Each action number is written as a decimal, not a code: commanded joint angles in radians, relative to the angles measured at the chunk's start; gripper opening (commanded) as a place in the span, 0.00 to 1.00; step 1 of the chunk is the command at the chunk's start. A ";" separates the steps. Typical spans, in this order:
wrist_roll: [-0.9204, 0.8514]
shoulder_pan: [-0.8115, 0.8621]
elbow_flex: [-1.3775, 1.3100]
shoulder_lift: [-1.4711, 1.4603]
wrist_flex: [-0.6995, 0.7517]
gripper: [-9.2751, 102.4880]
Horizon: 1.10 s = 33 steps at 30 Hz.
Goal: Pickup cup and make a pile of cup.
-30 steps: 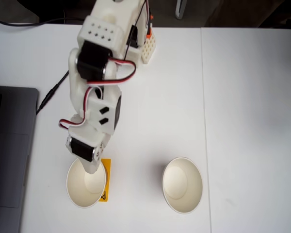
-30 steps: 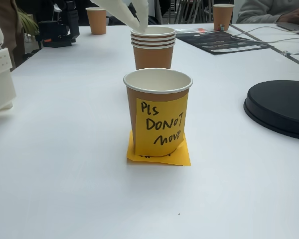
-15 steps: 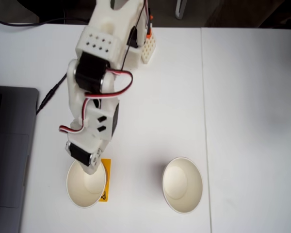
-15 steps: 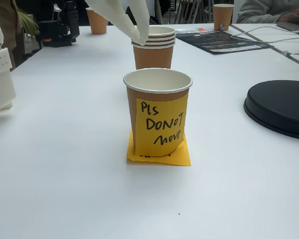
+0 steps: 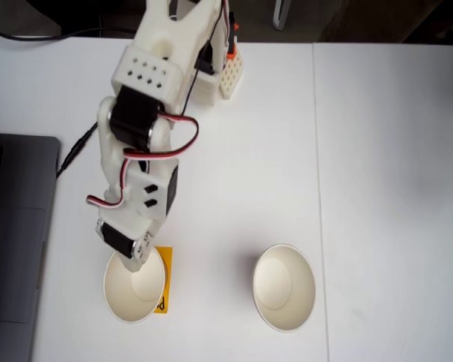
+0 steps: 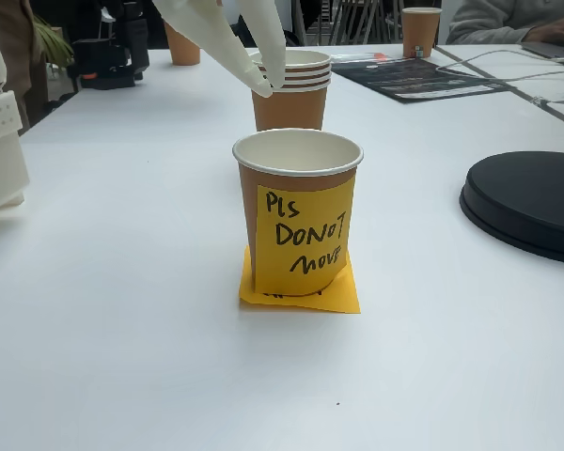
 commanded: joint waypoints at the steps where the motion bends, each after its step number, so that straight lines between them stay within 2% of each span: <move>1: 0.005 0.011 -0.087 0.037 0.008 0.25; 8: 0.005 0.021 -0.084 0.089 0.008 0.35; 11: 0.005 0.021 -0.080 0.089 0.034 0.35; 21: 0.006 0.020 -0.110 0.106 0.275 0.35; 33: 0.008 0.014 -0.166 0.026 0.318 0.35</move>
